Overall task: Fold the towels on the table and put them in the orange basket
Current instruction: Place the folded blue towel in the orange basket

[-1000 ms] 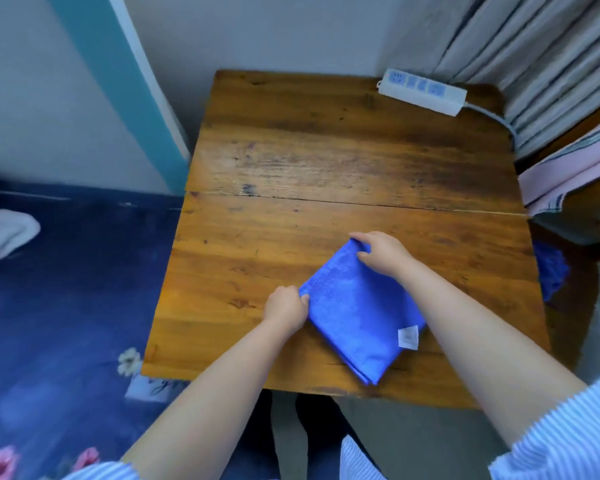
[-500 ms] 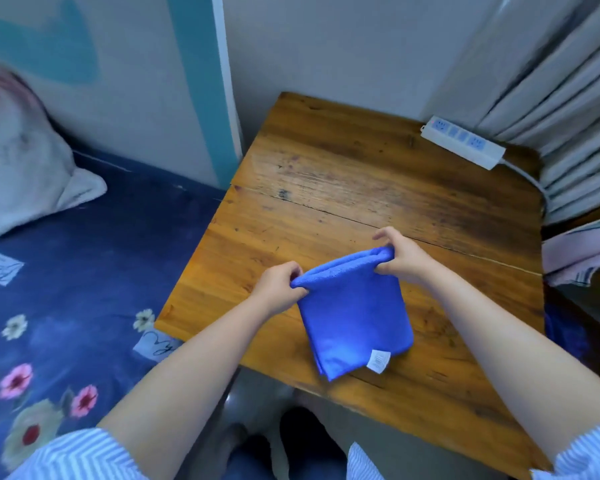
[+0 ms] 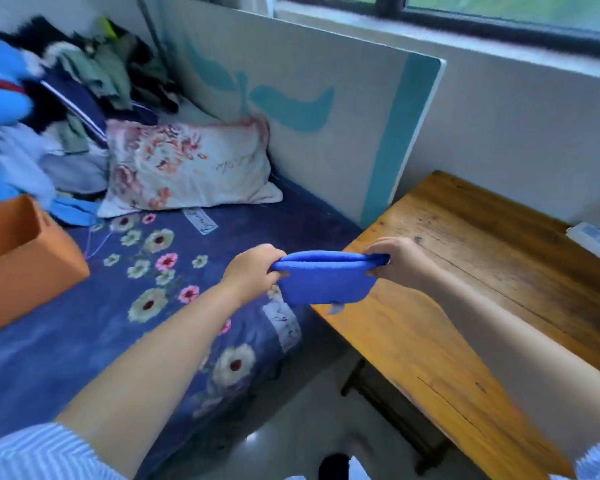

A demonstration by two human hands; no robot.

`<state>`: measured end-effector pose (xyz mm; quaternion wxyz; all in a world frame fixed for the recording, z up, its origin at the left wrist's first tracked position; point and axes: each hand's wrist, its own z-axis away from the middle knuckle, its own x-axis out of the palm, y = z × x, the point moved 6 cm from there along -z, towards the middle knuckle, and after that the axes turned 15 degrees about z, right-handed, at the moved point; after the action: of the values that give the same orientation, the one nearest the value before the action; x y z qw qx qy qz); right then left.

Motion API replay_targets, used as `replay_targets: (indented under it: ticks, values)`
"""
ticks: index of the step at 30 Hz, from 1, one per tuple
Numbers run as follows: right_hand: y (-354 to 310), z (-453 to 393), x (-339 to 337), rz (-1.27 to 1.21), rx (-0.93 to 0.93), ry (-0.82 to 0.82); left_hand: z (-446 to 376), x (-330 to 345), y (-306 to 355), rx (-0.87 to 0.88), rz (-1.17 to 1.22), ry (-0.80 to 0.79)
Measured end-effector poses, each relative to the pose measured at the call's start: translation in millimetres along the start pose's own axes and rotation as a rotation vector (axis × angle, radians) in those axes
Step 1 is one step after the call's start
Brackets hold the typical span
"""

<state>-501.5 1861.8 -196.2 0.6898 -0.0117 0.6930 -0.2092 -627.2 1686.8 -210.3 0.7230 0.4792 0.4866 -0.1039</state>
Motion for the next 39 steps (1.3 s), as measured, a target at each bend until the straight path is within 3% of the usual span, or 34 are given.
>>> replay_targets:
  ticks: [5, 11, 17, 24, 32, 35, 39]
  values:
    - [-134.7, 8.7, 11.7, -0.022, -0.195, -0.033, 129.0, -74.7, -51.5, -0.121, -0.253, 0.072]
    - [-281.3, 12.9, 28.8, -0.059, -0.41, -0.026, 265.2, -146.7, -106.4, -0.347, -0.201, 0.233]
    - [-397.1, -9.3, 46.6, -0.024, -0.606, -0.053, 340.5, -201.0, -160.5, -0.521, -0.307, 0.287]
    - [-487.1, -81.7, 65.9, 0.03, -0.722, -0.056, 349.5, -258.7, -242.8, -0.61, -0.227, 0.386]
    - [-569.5, -236.7, 103.2, -0.042, -0.808, -0.139, 290.9, -339.9, -381.4, -0.565, 0.224, 0.621]
    - [-592.9, -290.6, 120.3, -0.119, -0.76, -0.166, 269.0, -361.1, -428.0, -0.594, 0.347, 0.68]
    - [-618.8, -353.3, 156.6, -0.324, -0.547, -0.223, 249.0, -378.0, -485.9, -0.636, 0.516, 0.782]
